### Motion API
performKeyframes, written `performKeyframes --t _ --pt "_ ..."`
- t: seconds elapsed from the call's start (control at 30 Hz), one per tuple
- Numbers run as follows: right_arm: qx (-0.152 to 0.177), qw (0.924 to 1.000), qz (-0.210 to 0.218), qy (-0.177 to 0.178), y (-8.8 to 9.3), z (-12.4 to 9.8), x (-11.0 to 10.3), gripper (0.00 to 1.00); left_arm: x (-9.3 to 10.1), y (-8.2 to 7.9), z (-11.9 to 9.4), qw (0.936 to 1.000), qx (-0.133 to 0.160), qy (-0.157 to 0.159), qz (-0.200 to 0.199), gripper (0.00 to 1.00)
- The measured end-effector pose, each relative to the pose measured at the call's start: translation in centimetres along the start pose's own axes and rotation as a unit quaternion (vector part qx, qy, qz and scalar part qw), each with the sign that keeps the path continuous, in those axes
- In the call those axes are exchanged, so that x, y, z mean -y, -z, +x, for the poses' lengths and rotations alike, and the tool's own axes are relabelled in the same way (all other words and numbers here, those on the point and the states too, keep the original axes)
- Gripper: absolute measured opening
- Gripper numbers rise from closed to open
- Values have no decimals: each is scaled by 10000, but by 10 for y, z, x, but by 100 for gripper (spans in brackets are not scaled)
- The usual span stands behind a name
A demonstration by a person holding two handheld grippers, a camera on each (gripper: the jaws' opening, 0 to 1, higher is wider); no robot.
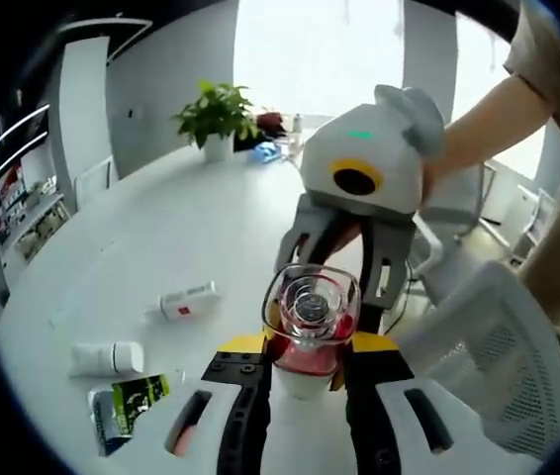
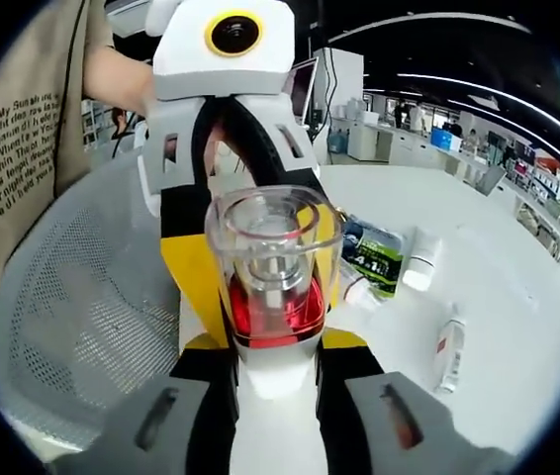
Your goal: Arrange the skincare products in the storage area until every visible bottle or jar stands upright without overlapping.
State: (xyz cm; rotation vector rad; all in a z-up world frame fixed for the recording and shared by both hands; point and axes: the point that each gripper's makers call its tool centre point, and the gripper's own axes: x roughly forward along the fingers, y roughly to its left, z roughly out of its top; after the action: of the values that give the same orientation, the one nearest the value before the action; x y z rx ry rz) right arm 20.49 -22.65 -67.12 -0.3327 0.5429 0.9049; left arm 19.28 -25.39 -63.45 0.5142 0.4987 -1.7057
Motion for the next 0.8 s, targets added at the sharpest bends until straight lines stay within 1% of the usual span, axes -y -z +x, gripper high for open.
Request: performKeyframes --t 0.1,0.27,0.57,0.8 --pt "-67 9999 -104 3 3 -3 7 29 -4 -4 4 10000 26 -35 23 24" --pt "-76 9999 -98 37 7 -8 18 29 -12 -11 12 9999 49 -45 83 24" --pt "-127 9998 -148 68 12 -14 44 29 -32 -22 27 9999 70 -24 108 24" --pt "-117 9998 -156 82 13 -15 62 29 -49 -28 33 9999 121 -52 90 24"
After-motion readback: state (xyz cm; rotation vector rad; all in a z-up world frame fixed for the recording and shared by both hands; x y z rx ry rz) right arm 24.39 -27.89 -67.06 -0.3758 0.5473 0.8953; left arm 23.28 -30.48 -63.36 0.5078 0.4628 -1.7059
